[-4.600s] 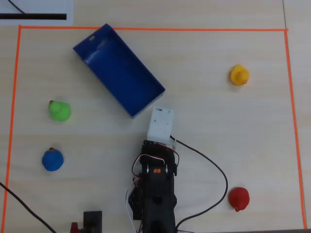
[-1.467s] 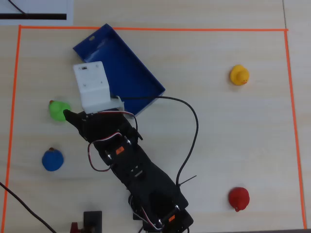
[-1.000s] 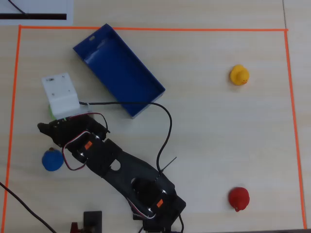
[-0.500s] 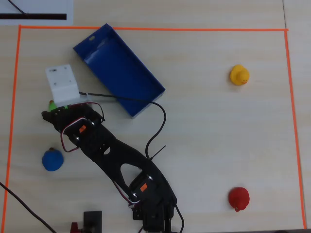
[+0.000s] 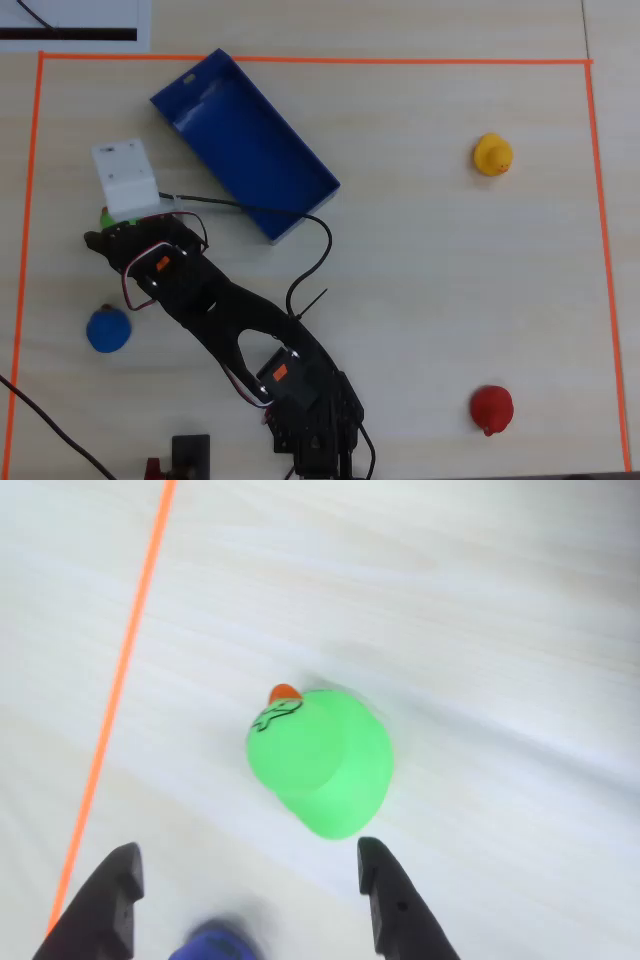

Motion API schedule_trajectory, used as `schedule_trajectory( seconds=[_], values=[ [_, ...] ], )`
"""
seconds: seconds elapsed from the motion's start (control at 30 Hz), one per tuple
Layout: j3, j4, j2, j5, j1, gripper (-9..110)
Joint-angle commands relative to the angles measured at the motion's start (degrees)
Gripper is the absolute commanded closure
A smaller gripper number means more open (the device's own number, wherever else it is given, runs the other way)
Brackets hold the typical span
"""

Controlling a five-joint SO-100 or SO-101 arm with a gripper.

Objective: Grasp green duck and put it into box.

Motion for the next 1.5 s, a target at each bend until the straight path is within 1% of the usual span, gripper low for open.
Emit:
schedule_trajectory(
  seconds=[0.0,0.4,1.03,1.13,1.17,1.23,1.47],
  values=[
    [-3.5,-2.2,-0.9,0.6,-1.1,73],
    [-10.7,-2.9,-7.6,1.0,-1.3,73],
    [-13.7,-7.0,-16.0,0.8,-1.9,74],
    [-12.7,-8.4,-17.3,0.8,-2.5,77],
    [-12.5,-8.8,-17.8,0.8,-2.5,81],
    [-11.7,-10.2,-18.3,0.9,-2.6,101],
    [-12.0,-8.4,-16.0,2.9,-1.0,101]
  ],
)
